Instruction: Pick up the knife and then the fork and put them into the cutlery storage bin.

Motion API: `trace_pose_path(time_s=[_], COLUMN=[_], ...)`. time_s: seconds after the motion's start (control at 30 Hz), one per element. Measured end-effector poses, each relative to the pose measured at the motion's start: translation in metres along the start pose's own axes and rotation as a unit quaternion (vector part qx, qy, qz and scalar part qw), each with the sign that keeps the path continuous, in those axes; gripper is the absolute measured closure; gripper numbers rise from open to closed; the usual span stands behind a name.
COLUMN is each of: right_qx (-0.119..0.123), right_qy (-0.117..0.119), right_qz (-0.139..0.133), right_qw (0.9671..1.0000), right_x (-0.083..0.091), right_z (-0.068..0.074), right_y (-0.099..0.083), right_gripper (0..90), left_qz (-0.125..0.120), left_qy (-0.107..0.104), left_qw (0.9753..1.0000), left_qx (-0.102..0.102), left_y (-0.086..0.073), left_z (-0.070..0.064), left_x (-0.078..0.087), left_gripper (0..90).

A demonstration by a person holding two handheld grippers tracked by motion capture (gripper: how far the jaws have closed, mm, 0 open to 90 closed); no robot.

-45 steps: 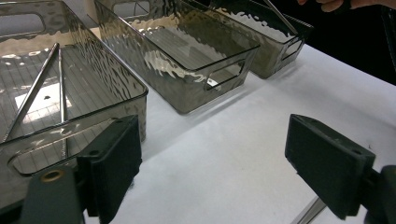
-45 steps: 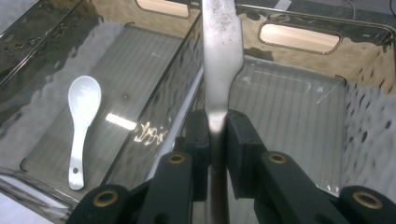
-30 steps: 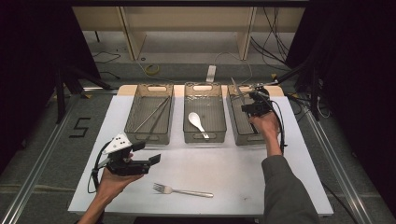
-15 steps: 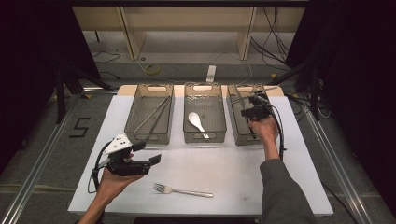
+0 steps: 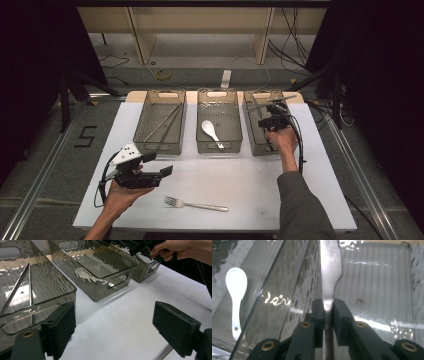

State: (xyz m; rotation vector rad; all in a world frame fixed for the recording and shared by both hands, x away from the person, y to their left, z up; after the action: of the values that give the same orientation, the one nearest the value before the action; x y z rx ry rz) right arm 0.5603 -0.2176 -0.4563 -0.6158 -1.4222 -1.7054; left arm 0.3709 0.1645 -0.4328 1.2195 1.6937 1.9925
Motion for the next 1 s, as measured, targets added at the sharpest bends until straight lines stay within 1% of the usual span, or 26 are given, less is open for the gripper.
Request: trace_pose_path(time_s=[0.13,0.17,0.2,0.23,0.3,0.37,0.5,0.6,0.63,0.67,0.73,0.8,0.9,1.0], right_qx=[-0.006,-0.010,-0.015,-0.019,-0.011,-0.011,-0.011,-0.004,0.000,0.010,0.020,0.035,0.057,0.074], right_qy=[0.003,0.005,0.008,0.015,0.019,0.024,0.036,0.042,0.045,0.047,0.055,0.061,0.073,0.085], right_qz=[0.006,0.001,-0.002,-0.005,-0.007,-0.011,-0.014,-0.013,-0.014,-0.017,-0.020,-0.019,-0.022,-0.029], right_qw=[1.0000,0.9999,0.9999,0.9997,0.9997,0.9996,0.9992,0.9990,0.9989,0.9987,0.9981,0.9974,0.9955,0.9931], right_x=[-0.002,-0.001,0.000,0.002,0.005,0.009,0.017,0.022,0.024,0.027,0.032,0.038,0.049,0.060], right_z=[0.000,0.000,0.000,0.001,0.003,0.004,0.002,0.002,0.003,0.004,0.007,0.011,0.017,0.025], right_y=[0.000,0.000,0.001,0.003,0.005,0.007,0.008,0.008,0.007,0.007,0.006,0.004,0.000,-0.004], right_gripper=[78.3,77.1,74.1,72.6,72.8,71.6,65.7,59.7,58.4,57.1,52.3,50.6,46.9,44.3], left_qz=[-0.001,-0.001,-0.001,-0.001,-0.001,-0.002,-0.002,0.000,0.002,0.002,0.002,0.003,0.003,0.009], left_qy=[-0.001,-0.001,-0.001,-0.001,-0.002,-0.003,-0.003,-0.005,-0.006,-0.006,-0.006,-0.007,-0.007,-0.012], left_qw=[1.0000,1.0000,1.0000,1.0000,1.0000,1.0000,1.0000,1.0000,1.0000,1.0000,1.0000,1.0000,1.0000,0.9999], left_qx=[0.001,0.001,0.001,0.001,0.001,0.001,0.003,0.004,0.003,0.003,0.003,0.003,0.003,0.001], left_y=[0.000,0.000,0.000,0.000,0.000,0.001,0.000,0.000,0.000,0.000,0.000,0.000,0.000,-0.001], left_z=[-0.001,-0.001,-0.001,-0.001,-0.001,-0.001,-0.001,-0.001,-0.002,-0.002,-0.002,-0.002,-0.002,-0.003], left_x=[0.000,0.000,0.000,0.000,0.000,0.000,0.000,-0.001,-0.001,-0.001,-0.001,-0.002,-0.002,-0.003], left_gripper=[18.1,18.0,18.1,18.1,18.1,18.1,18.1,18.0,18.1,18.1,18.1,18.1,18.1,18.1])
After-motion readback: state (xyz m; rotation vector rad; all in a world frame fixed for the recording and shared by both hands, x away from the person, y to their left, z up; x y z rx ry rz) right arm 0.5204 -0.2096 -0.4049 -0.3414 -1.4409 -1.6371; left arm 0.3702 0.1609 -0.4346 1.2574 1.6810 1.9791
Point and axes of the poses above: each handheld gripper's, and its own axes: x roughly backward along the jaws, y roughly out of its top, z roughly to its left, the point moved 5 cm from there along -x, roughly forward along the jaws, and after that the axes turned 10 degrees about -x, right-handed, at the moved point
